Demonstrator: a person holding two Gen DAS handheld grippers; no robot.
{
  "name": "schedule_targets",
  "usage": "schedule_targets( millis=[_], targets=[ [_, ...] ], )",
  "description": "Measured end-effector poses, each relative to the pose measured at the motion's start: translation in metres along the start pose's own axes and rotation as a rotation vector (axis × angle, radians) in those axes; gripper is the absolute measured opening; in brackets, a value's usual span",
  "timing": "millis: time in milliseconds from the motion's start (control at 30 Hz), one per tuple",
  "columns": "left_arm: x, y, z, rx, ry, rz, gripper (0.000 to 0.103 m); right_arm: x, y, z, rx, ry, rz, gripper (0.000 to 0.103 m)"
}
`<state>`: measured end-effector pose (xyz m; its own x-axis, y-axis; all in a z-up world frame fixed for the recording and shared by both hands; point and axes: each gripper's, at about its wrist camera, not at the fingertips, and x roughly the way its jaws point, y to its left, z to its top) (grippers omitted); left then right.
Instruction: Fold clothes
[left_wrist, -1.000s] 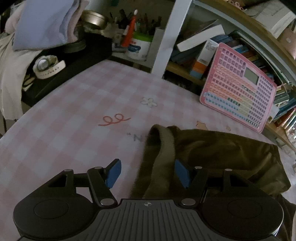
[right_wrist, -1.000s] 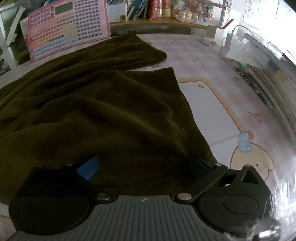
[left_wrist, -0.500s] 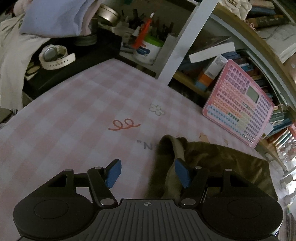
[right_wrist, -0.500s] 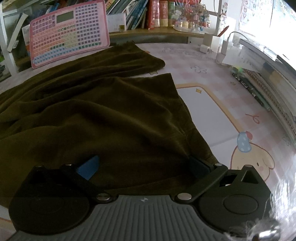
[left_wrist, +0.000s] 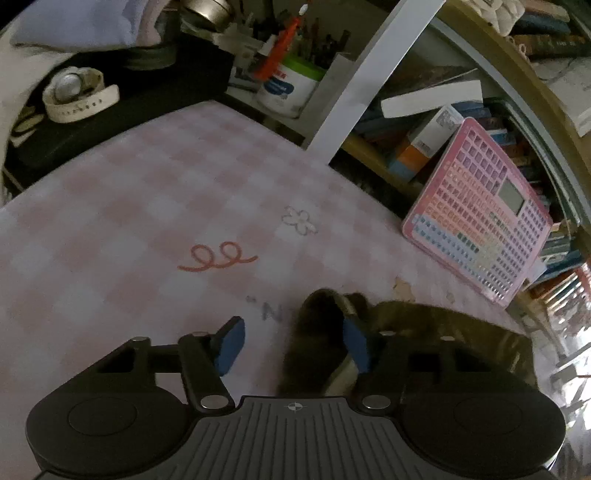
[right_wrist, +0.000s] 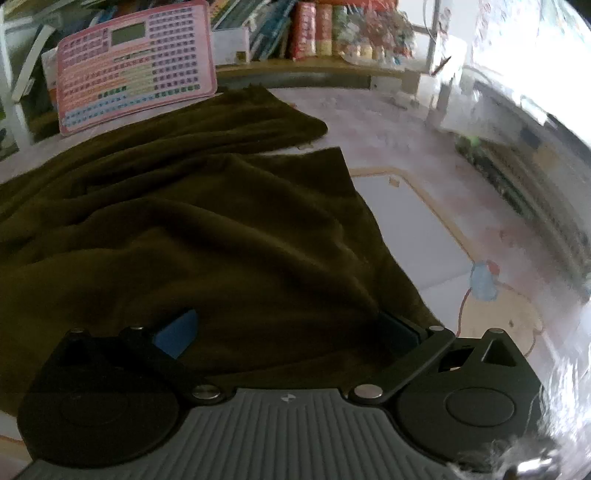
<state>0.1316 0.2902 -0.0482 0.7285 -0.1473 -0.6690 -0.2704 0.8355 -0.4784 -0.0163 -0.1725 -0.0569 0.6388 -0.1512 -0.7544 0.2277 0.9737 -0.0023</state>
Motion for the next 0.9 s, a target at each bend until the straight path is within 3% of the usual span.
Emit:
schedule_targets(
  millis=[100,233,433,467,533,700,900],
  targets=[
    [0.003,0.000,0.006,-0.027,0.002,-0.021,0.043,-0.001,0.000,-0.001,-0.009,0.002,0.005,0.103],
    [-0.009,0.001,0.014,-0.078,-0.036,-0.084,0.044,-0.001,0.001,0.000,-0.008,0.004,0.005,0.103],
    [0.010,-0.004,0.007,-0.063,0.079,-0.108,0.042,-0.001,0.001,0.000,-0.008,0.005,0.009,0.103],
    [0.014,-0.005,0.004,-0.067,0.098,-0.117,0.036,-0.001,0.001,0.000,-0.009,0.005,0.010,0.103],
    [0.020,-0.004,0.001,-0.085,0.106,-0.132,0.002,-0.001,0.001,0.000,-0.009,0.005,0.011,0.103],
    [0.018,0.008,0.012,-0.185,-0.026,-0.062,0.002,0.000,0.001,0.001,-0.010,0.006,0.015,0.103],
    [0.023,0.012,0.015,-0.137,0.014,-0.051,0.010,0.001,0.000,0.001,-0.012,0.005,0.020,0.103]
  ],
)
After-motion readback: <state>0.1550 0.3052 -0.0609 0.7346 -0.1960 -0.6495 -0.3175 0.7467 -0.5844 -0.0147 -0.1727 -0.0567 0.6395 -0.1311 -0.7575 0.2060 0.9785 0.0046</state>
